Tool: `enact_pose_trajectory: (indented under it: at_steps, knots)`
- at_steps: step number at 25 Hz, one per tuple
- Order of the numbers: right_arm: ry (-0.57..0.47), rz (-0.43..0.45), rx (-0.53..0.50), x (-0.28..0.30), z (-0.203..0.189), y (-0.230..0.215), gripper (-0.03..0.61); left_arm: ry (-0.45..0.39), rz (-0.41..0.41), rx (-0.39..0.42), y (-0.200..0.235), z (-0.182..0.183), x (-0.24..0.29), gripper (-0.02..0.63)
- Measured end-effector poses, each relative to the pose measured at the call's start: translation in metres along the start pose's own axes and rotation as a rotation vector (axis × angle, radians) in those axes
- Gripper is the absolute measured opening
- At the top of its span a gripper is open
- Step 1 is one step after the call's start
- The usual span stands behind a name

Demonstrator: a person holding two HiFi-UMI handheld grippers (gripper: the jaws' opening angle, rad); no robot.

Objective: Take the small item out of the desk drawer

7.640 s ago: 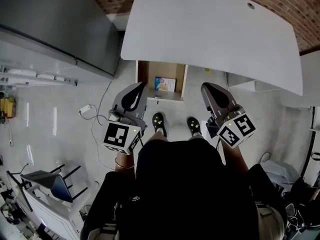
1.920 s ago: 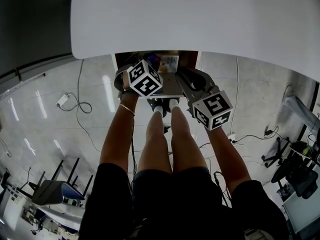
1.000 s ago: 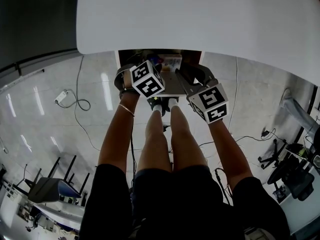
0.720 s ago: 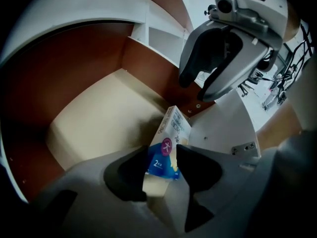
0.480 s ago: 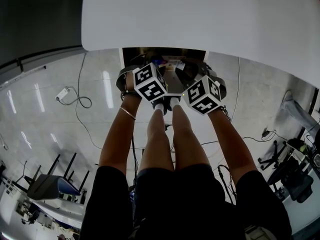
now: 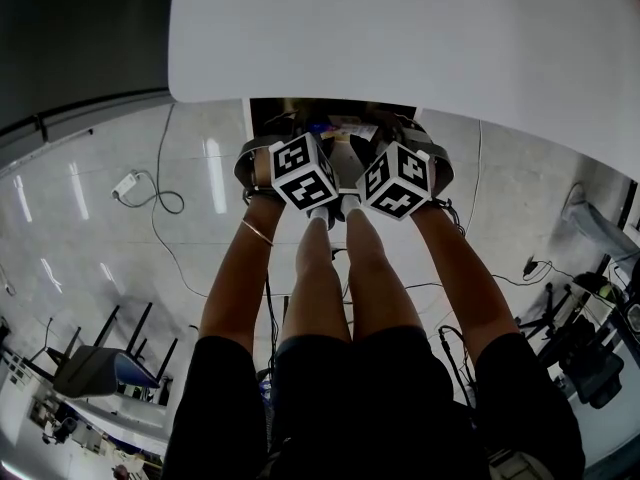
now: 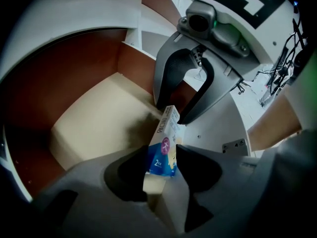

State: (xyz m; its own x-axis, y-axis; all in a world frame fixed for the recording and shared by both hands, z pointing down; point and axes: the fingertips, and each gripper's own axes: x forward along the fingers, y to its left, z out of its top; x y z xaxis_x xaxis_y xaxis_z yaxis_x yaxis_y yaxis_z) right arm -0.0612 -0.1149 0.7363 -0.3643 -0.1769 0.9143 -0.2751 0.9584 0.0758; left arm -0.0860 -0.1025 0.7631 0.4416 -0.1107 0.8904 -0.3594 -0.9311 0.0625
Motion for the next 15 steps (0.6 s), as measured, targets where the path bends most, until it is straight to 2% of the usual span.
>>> enact_pose_trajectory:
  at_steps: [3,15]
  knots:
    - [0.023,0.011,-0.057,0.001,0.002,0.004,0.166,0.0,0.001,0.01,-0.002,0.001,-0.003,0.172]
    - [0.123,0.108,-0.173,0.024,-0.004,0.014,0.186,-0.003,-0.008,0.024,-0.009,0.0,-0.007,0.169]
